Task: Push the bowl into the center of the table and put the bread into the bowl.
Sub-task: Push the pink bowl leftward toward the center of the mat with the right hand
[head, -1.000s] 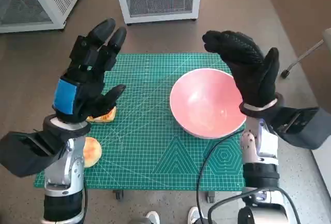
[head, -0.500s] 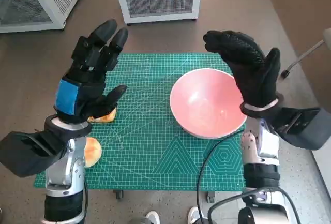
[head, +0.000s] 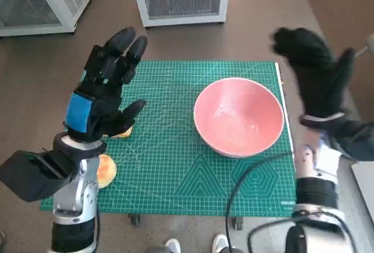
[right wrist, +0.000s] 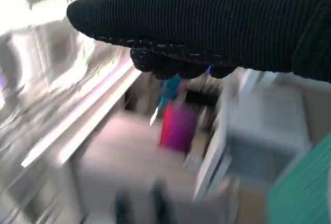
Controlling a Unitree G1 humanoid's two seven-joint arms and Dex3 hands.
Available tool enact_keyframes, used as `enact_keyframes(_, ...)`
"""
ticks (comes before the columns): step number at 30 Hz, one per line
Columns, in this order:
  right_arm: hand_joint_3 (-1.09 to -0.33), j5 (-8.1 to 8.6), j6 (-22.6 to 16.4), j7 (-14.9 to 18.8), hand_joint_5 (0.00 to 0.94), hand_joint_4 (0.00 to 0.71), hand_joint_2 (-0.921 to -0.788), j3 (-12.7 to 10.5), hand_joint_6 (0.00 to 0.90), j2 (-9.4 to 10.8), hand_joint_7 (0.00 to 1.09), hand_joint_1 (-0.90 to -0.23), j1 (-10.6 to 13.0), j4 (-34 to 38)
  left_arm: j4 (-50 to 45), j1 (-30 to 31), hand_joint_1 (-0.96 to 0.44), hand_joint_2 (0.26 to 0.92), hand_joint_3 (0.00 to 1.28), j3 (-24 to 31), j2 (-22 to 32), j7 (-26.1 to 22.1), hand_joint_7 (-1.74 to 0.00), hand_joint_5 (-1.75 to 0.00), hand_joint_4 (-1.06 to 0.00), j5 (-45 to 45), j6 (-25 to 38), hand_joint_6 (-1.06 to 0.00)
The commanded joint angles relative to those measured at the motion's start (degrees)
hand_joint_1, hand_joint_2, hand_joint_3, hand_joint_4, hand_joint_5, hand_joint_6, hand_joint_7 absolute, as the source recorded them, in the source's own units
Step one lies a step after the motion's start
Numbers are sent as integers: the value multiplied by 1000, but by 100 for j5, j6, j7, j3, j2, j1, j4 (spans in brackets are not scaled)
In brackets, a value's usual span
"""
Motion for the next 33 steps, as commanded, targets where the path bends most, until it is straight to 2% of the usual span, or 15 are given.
enact_keyframes(1,-600,-281,-169,-766,3,223,-921,-257,368,-366,0,-628,-208,1269,-87,49,-606,921,319,33,-32,41,-523,0,-249,0,-57,-97)
enact_keyframes(7,-573,-224,152,-1004,2,223,-921,-516,371,-573,4,-630,-331,2095,-72,81,-607,921,319,16,-67,70,-524,0,-249,34,-102,-97)
enact_keyframes(12,-580,-238,473,-1142,0,216,-921,-675,373,-615,4,-607,-295,2411,-54,85,-590,921,320,-2,-77,95,-526,0,-248,89,-149,-97)
enact_keyframes(17,-607,-421,587,-1375,0,208,-921,-630,374,-526,4,-592,-161,2494,-40,89,-583,921,322,14,-58,86,-527,0,-248,100,-179,-96)
enact_keyframes(25,-727,-830,789,-1757,0,188,-921,-447,351,-385,0,-548,-2,2590,-28,99,-610,921,323,44,-18,33,-528,0,-246,64,-179,-91)
enact_keyframes(33,-754,-927,1046,-1837,0,175,-921,-455,348,-78,1,-551,82,2616,-131,162,-585,921,324,78,16,41,-530,0,-243,18,-79,-89)
